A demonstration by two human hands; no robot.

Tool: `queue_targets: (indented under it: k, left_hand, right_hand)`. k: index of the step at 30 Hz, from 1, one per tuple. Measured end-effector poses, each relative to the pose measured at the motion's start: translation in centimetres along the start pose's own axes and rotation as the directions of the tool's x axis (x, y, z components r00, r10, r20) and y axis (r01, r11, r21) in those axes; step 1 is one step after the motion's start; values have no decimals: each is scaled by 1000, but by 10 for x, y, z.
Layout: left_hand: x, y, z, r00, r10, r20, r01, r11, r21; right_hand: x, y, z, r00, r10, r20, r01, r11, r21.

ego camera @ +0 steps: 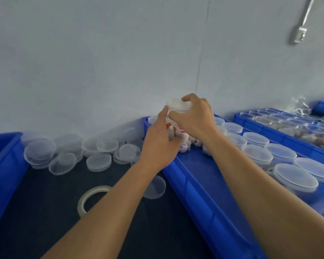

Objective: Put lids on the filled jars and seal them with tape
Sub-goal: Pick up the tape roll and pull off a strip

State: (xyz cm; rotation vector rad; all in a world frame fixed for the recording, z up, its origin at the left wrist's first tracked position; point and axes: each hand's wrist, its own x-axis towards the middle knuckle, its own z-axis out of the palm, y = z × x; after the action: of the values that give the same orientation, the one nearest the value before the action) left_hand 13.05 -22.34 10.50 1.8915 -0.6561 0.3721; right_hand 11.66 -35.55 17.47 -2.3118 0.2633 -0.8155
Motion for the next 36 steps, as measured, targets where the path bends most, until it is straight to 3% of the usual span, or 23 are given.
queue_targets:
  k: [6, 10, 14, 18, 20, 22, 25, 28, 30, 33, 36]
  left_hand:
    - [20, -11, 37, 968, -64, 241, -37, 919, 392]
    - [33, -19, 54, 868, -172, 465, -118, 839, 532]
    - [51, -17, 63, 825, -231, 516, -136, 805, 577]
    - [59, -18, 70, 794, -261, 549, -147, 794, 590]
    - [57, -20, 70, 802, -249, 544, -182, 765, 618]
    - [55, -19, 70, 816, -225, 532, -187, 769, 611]
    - [46, -17, 59, 861, -179, 476, -93, 864, 495]
    - [25, -20, 30, 957, -98, 275, 2, 944, 330]
    - [7, -26, 3, 993, -46, 109, 20, 973, 231]
    - [-24, -41, -47, 996, -43, -74, 51, 992, 114]
    - [-69, -63, -101, 974, -143, -176, 165, 979, 122]
  right_hand:
    - [-1, 86, 7, 979, 164, 123, -146, 979, -145]
    - [2, 114, 23, 959, 227, 170, -195, 963, -184]
    - [15, 121, 32, 951, 228, 209, -183, 960, -213]
    - [20, 123, 36, 987, 107, 123, -26, 851, -525]
    - [21, 123, 35, 987, 106, 121, -18, 823, -568]
    - [20, 120, 33, 980, 145, 140, -38, 814, -579]
    - [17, 104, 32, 981, 133, 138, -26, 806, -591]
    - [13, 69, 37, 996, 3, 94, 42, 877, -478]
    - [7, 36, 47, 986, -138, 94, 163, 919, -360]
    - [-15, -18, 73, 915, -345, 209, 391, 888, -243]
    - [-57, -61, 110, 768, -414, 489, 517, 851, -92]
